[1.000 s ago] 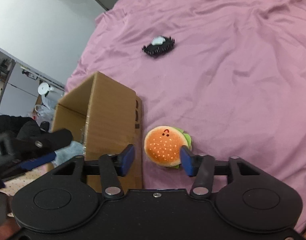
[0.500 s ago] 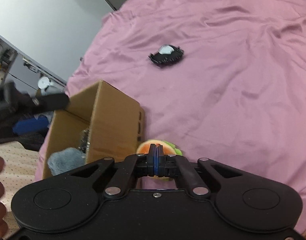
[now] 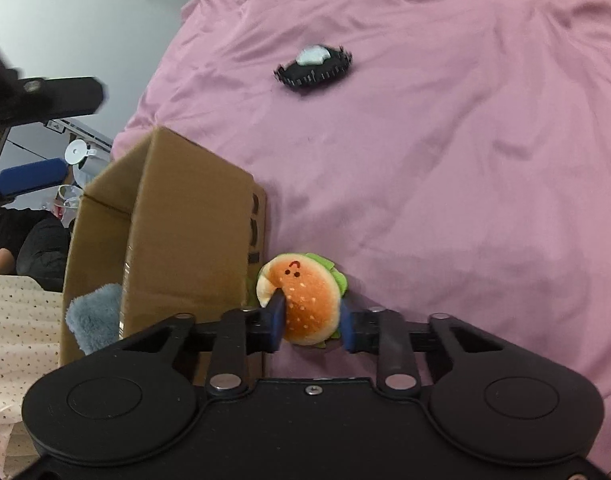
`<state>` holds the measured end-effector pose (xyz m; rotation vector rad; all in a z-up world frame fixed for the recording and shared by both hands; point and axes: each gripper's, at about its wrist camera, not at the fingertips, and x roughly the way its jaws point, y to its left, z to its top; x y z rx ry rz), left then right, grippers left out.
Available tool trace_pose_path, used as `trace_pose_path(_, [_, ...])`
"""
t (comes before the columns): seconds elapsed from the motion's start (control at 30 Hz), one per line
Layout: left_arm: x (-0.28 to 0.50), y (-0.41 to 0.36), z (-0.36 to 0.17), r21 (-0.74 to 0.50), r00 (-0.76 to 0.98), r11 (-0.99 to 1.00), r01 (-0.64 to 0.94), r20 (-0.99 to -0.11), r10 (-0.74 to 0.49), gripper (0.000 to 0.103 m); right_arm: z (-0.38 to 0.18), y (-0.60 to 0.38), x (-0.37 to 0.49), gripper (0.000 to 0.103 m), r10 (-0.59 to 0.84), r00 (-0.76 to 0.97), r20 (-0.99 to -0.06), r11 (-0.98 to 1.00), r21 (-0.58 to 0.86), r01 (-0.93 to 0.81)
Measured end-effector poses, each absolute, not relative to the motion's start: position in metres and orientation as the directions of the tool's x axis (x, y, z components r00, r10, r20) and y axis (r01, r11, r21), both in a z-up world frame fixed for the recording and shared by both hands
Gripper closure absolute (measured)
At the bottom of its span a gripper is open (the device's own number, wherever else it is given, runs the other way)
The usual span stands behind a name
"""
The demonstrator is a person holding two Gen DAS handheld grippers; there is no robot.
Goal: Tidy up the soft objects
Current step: 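Grasp the black plush with white patch with the left gripper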
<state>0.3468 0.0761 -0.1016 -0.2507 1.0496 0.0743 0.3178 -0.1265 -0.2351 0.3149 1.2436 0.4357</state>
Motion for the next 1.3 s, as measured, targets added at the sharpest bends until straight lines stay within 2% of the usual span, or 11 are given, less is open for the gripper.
trace_pose_path(0.27, [0.376,0.061,-0.107,-0.143,0.478,0.981,-0.131,-0.876,-0.064,0.022,-0.217,-0.15,0.337,0.08,0.474,0.351,-0.808,0.876,0.473,-0.095])
trace_pose_path(0.83, [0.446,0.022,-0.151,-0.119,0.377,0.992,-0.044,-0.922,-0.094,0.022,-0.227,-0.184,0.39,0.08,0.457,0.421,-0.783,0.861,0.508,0.009])
trace_pose_path(1.13, [0.481,0.006,-0.189,-0.12,0.292,0.992,-0.044,-0.951,-0.102,0.027,-0.245,-0.196,0.41,0.079,0.453,0.417,-0.788,0.851,0.522,0.061])
trace_pose_path(1.3, [0.491,0.013,-0.211,-0.152,0.257,0.979,-0.134,-0.96,-0.113,0.04,-0.251,-0.197,0.416,0.079,0.473,0.412,-0.779,0.837,0.543,0.066])
